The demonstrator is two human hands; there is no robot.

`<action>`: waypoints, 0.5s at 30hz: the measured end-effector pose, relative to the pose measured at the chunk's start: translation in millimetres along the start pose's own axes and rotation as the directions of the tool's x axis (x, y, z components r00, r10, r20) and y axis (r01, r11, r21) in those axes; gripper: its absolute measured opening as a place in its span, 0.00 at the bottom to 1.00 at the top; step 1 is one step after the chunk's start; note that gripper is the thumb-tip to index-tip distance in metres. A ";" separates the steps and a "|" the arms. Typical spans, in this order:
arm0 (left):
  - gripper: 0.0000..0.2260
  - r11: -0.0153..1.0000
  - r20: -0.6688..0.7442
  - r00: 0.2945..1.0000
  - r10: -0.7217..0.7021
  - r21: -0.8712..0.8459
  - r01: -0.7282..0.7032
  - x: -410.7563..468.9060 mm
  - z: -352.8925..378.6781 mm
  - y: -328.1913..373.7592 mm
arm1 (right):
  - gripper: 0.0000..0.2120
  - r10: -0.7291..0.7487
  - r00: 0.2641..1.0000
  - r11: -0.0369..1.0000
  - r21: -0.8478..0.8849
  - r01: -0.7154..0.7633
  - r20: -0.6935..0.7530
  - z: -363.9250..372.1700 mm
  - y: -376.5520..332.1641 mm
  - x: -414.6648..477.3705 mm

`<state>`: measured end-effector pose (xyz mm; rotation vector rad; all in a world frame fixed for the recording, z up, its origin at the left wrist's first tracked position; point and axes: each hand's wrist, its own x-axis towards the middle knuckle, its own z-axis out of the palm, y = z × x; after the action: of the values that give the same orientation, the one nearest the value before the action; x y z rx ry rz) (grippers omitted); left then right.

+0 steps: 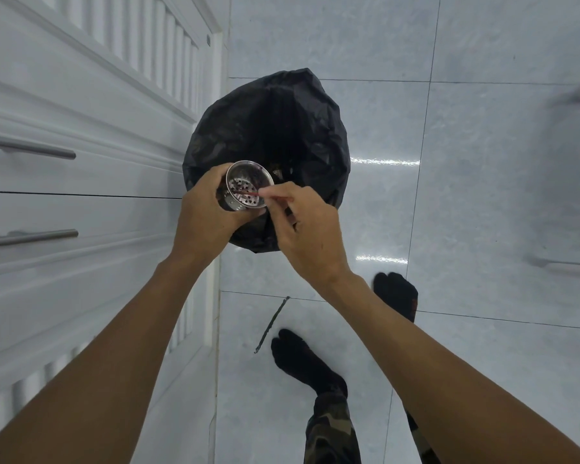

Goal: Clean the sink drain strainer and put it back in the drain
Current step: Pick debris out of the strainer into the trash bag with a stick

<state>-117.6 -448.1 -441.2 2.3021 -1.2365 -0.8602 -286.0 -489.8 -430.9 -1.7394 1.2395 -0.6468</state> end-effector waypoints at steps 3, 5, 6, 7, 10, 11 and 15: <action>0.35 1.000 0.007 1.000 0.013 0.007 -0.013 -2.2 -1.2 1.8 | 0.08 0.059 0.995 0.995 -0.074 -0.065 -0.074 -3.9 6.2 6.2; 0.34 1.000 0.015 1.000 0.009 0.013 -0.009 -2.5 -0.4 0.4 | 0.08 0.056 0.993 0.997 -0.049 -0.061 -0.105 -6.1 6.7 8.3; 0.35 1.000 0.024 1.000 0.002 0.012 -0.002 -2.7 0.8 0.6 | 0.08 0.026 0.997 0.999 -0.033 -0.028 -0.077 -4.4 4.1 5.6; 0.36 1.000 0.032 0.999 -0.005 0.015 0.004 -3.0 2.2 1.2 | 0.08 -0.003 0.999 1.000 -0.027 0.002 -0.032 -1.8 1.3 1.6; 0.35 0.999 0.037 0.999 -0.025 0.038 0.024 -4.2 5.2 2.4 | 0.08 0.029 1.000 0.998 -0.057 -0.029 0.002 -1.1 3.7 -2.2; 0.34 0.999 0.034 0.999 -0.027 0.044 0.026 -4.4 5.1 2.5 | 0.08 0.056 0.998 0.996 -0.066 -0.058 -0.038 -3.4 7.8 0.1; 0.33 0.998 0.016 1.000 -0.026 0.064 0.025 -2.0 4.7 3.9 | 0.08 0.027 0.998 0.999 -0.041 -0.029 -0.061 -4.7 7.9 0.6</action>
<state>-124.0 -448.7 -441.8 2.3701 -1.2622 -0.8615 -293.2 -493.0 -435.6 -1.7444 1.3255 -0.6660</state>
